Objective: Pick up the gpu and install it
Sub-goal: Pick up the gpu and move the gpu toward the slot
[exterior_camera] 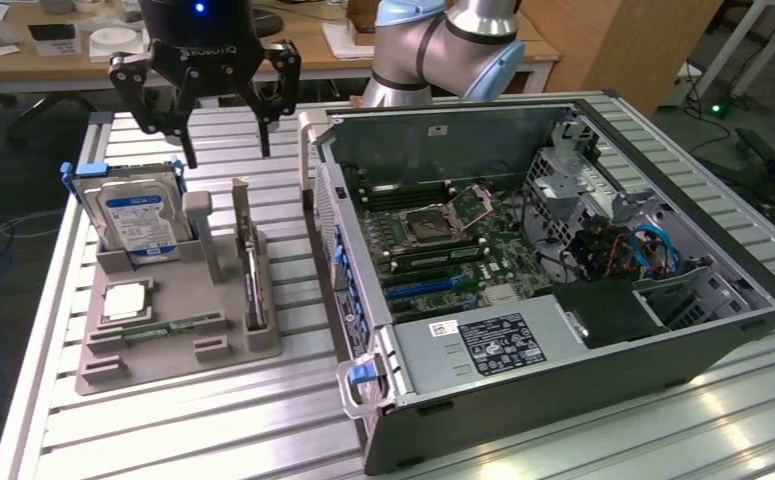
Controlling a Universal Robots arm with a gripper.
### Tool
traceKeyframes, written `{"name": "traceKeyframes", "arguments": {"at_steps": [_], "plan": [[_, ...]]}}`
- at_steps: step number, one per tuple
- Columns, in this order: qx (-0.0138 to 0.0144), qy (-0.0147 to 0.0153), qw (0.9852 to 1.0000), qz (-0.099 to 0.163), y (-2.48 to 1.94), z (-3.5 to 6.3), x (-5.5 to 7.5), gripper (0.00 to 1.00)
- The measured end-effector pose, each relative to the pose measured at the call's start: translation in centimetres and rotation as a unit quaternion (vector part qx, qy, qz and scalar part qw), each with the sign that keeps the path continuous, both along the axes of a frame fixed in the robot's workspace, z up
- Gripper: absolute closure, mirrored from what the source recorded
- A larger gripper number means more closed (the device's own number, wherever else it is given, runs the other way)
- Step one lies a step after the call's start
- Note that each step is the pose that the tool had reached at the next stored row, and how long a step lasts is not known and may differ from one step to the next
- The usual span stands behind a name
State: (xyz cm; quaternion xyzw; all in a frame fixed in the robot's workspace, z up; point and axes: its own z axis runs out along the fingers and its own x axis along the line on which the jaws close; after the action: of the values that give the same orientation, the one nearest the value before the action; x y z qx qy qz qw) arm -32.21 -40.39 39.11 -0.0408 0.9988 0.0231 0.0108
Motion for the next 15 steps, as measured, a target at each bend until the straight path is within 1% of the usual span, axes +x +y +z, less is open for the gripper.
{"name": "traceKeyframes", "arguments": {"at_steps": [3,5,9,13,15], "plan": [[0.0,0.0003,1.0,0.002,-0.51,-0.26,0.0,0.29],[0.0,0.0007,1.0,0.004,-0.59,-0.61,0.0,0.29],[-0.0002,0.0007,1.0,0.003,-0.8,-1.34,0.0,0.29],[-0.0023,0.0006,1.0,0.003,-0.94,-1.92,0.0,0.29],[-0.005,0.0007,1.0,0.003,-0.95,-2.12,0.0,0.29]]}}
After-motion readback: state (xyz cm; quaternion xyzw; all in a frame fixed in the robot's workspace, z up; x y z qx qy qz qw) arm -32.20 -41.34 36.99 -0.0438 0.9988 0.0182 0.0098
